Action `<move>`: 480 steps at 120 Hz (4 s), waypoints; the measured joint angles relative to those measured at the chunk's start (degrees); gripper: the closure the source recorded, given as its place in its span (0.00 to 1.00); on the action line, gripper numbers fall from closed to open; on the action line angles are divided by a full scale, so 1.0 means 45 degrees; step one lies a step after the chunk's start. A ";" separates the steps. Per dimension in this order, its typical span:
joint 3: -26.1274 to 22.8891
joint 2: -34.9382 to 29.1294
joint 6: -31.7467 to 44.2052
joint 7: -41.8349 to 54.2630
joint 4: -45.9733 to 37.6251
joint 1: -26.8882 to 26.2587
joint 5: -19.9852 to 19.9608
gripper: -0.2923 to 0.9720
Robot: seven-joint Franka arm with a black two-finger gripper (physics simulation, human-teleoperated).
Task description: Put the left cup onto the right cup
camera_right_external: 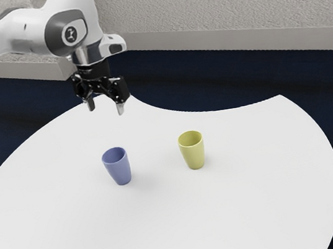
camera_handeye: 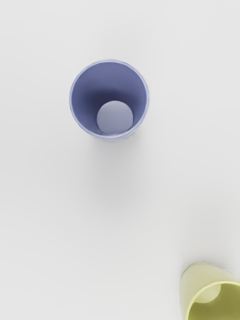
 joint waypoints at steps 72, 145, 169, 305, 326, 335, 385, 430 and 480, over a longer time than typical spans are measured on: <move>0.0024 0.1607 0.1154 0.0042 -0.0041 0.0721 -0.0851 0.24; 0.0025 0.2625 0.1772 0.0056 -0.0310 0.1014 -0.1621 0.31; 0.0025 0.2925 0.1954 0.0055 -0.0315 0.1142 -0.1697 0.33; 0.0023 0.3935 0.2461 0.0052 -0.0139 0.1258 -0.1788 0.37; 0.0007 0.4043 0.2536 0.0052 -0.0127 0.1257 -0.1784 0.37; 0.0006 0.4068 0.2553 0.0052 -0.0121 0.1257 -0.1784 0.37; 0.0006 0.4316 0.2581 0.0052 0.0036 0.1338 -0.1772 0.42; 0.0025 0.4349 0.2566 0.0060 0.0057 0.1375 -0.1738 0.59; 0.0006 0.4349 0.2567 0.0054 0.0057 0.1374 -0.1707 0.78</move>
